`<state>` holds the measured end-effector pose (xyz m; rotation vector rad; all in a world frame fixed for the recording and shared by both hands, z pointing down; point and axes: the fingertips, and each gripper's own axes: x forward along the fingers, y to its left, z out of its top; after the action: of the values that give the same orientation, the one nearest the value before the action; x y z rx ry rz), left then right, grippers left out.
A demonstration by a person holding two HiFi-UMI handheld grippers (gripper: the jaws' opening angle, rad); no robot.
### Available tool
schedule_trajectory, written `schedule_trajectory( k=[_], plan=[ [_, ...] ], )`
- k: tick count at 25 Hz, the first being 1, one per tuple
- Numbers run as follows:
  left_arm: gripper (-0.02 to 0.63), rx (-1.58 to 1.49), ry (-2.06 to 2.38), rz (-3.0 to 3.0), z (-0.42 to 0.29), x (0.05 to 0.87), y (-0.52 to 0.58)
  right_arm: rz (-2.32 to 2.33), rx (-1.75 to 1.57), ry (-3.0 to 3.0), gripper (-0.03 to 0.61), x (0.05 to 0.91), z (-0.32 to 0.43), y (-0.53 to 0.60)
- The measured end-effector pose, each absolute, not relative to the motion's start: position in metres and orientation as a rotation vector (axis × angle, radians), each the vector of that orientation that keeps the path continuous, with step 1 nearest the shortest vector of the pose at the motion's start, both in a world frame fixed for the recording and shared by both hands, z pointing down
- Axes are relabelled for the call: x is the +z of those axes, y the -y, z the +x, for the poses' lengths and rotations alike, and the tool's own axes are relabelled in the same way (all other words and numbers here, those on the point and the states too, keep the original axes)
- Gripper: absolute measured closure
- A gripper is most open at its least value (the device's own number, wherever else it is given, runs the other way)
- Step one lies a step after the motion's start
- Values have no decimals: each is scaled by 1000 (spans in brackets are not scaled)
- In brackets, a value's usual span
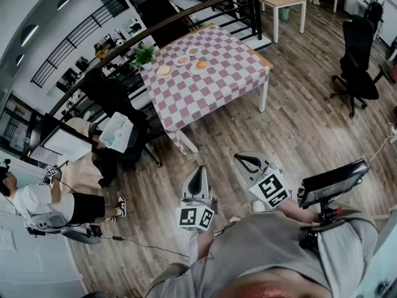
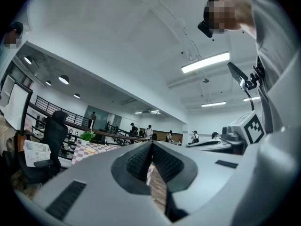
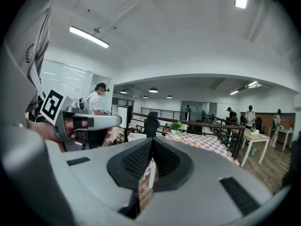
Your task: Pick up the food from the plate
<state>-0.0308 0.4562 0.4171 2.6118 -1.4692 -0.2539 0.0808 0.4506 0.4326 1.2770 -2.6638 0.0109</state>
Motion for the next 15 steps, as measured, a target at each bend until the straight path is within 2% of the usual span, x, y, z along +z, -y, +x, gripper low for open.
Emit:
schedule_trajectory(
  k=[15],
  plan=[
    [604, -220, 1586, 2606, -6, 410, -479, 1343, 142, 2660, 563, 441, 124, -470]
  ],
)
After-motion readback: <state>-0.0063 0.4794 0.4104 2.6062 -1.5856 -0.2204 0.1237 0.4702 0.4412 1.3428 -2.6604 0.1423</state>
